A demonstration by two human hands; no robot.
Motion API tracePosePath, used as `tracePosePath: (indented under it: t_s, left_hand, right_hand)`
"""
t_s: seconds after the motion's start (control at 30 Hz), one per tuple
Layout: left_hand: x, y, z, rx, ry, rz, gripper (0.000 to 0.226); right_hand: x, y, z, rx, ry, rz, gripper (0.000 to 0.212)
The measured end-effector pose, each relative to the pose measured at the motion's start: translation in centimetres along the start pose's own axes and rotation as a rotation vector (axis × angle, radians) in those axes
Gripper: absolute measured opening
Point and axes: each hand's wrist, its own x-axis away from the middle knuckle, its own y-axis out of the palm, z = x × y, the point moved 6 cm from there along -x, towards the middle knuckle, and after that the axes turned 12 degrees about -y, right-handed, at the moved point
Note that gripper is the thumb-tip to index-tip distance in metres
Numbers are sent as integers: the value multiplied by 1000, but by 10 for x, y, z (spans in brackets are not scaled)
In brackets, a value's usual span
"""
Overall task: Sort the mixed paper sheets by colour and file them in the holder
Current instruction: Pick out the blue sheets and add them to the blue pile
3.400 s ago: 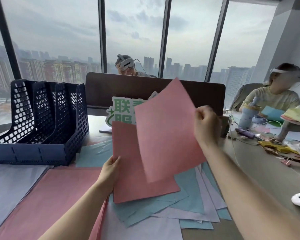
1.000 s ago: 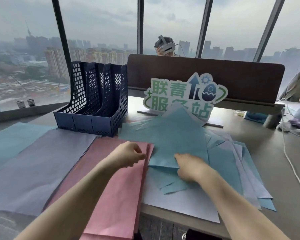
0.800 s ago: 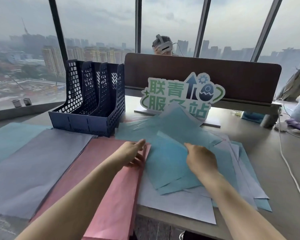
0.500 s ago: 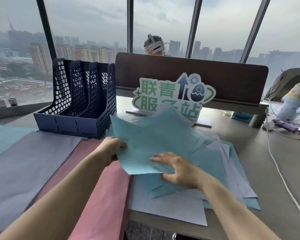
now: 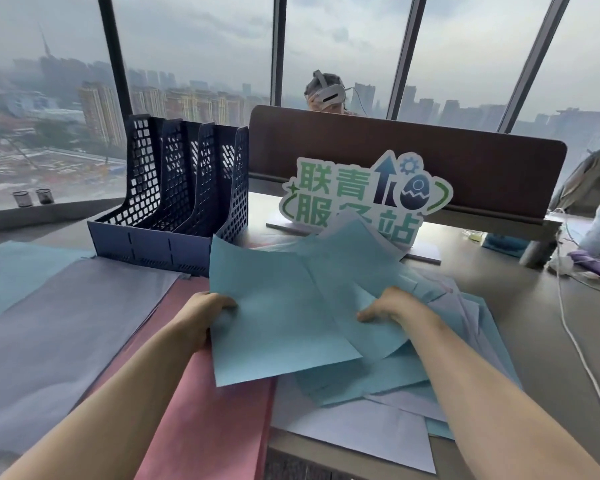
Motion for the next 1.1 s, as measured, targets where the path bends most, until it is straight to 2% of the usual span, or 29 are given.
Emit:
tracePosePath:
  t_s: [0.07,0.17,0.3,0.37,0.43,0.53,0.6,0.73,0.8,0.87,0.9,0.93,1.0,1.03,1.1]
  left_hand:
    - [-2,-2,-2,15,-26,-9,11]
    - [-6,-4,-2,15,-33,-8,7]
    - [-7,-4,-3,25,-46,-14,12]
    - [-8,-3,-3,34,-68,-38,19]
    - [-9,-3,-4,30,-98,-55,25]
    - [-12,-4,-7,45,-119,-59,29]
    - [-14,-2,-6,106,-117,-77,33]
    - [-12,2,-2,247,-118,-204,55]
    - [-7,3,-2,179,-113,-254,49]
    - [-6,3,-4,71,-91,-231,35]
    - [-7,1,-5,39,-76,-186,33]
    - [-8,0,-5,28,-63,-151,32]
    - [-6,1,-4,39,-42,-129,27]
    - [-6,2,-3,48,-39,-120,24]
    - [-6,1,-3,50,-37,-101,20]
  right_hand:
    - [-3,-3,6,-12,-10,63,41]
    - [2,-26,29,-133,-22,388,24]
    - [35,-77,33,-253,-153,858,18]
    - [51,-97,21,-337,-209,984,25]
    - [56,-110,15,-483,-214,1026,30]
    - [50,-107,-1,-648,-265,922,29]
    - [43,-82,-17,-748,-306,734,24]
    - [37,-12,-49,-817,-435,342,22]
    - [37,15,-60,-829,-469,154,19]
    - [38,29,-64,-813,-478,1,17]
    - [36,29,-63,-750,-475,11,18]
    - [31,23,-58,-611,-467,90,17]
    - [24,5,-48,-162,-406,256,19]
    - [22,2,-45,20,-361,234,31]
    - [22,4,-44,172,-303,37,45]
